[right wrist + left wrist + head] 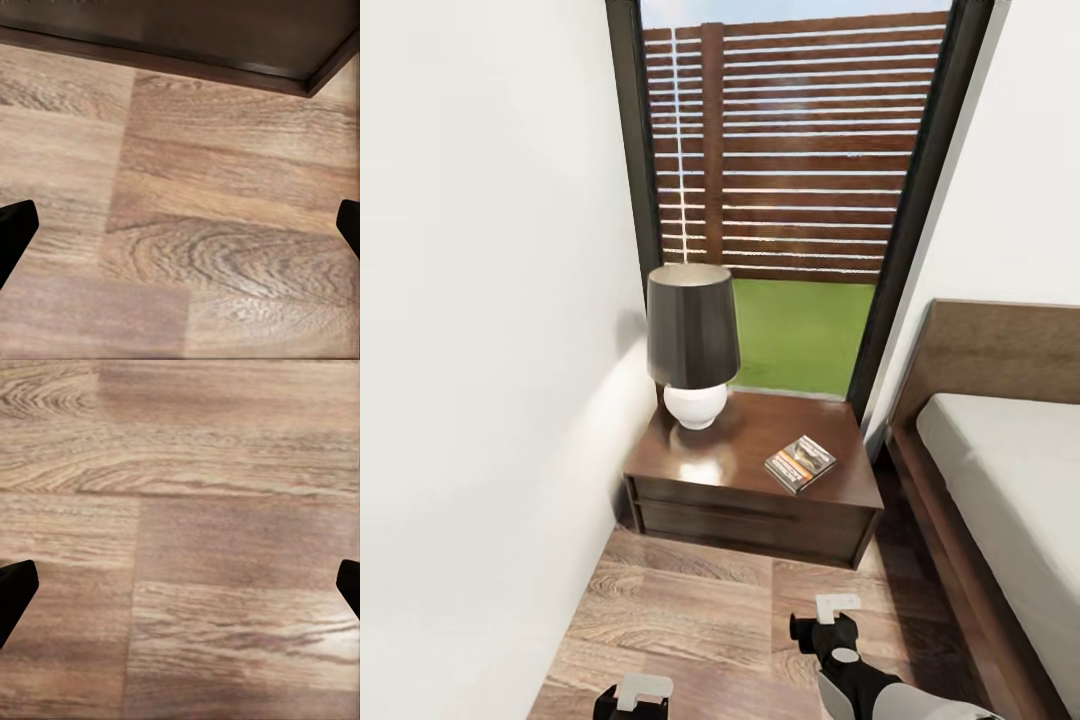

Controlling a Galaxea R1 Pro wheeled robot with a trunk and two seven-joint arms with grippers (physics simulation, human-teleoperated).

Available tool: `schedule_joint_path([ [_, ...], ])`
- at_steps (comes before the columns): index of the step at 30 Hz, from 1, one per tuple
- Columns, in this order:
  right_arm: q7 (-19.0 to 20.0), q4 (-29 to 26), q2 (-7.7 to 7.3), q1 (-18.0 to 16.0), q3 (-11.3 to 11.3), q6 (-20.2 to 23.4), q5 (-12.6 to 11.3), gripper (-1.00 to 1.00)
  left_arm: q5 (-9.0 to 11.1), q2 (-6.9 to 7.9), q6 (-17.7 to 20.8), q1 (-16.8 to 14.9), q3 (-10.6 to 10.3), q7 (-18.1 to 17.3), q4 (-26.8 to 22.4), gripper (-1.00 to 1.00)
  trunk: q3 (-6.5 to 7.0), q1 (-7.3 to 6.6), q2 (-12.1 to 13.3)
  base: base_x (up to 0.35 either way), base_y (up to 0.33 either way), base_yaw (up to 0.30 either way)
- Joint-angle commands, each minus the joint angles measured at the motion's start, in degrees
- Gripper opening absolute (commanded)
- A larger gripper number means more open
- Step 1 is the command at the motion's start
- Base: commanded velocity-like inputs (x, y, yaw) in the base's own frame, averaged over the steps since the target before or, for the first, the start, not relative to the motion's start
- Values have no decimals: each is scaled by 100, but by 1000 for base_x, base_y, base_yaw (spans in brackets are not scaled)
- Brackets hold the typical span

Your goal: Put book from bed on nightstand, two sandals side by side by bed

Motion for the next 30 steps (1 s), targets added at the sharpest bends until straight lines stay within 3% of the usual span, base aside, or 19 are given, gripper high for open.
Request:
schedule_joint_path([
  [1, -12, 11, 3, -3, 49, -31, -67, 100, 37, -1, -15, -3, -44, 28, 5, 100, 14, -24, 40, 0, 0, 0],
  [21, -46, 132, -39, 15, 61, -267, -66, 100, 63, 24, -9, -3, -20, 68, 35, 100, 373, -463, 842, 0, 0, 0],
  [26, -30, 288, -47, 193, 65, -256, -61, 100, 66, 80, -9, -3, 34, 65, 54, 100, 462, -573, 1042, 0, 0, 0],
  [30, -23, 331, -53, 526, 62, -257, -65, 100, 67, 108, -15, -3, 206, 61, 69, 100, 534, -661, 1203, 0, 0, 0],
])
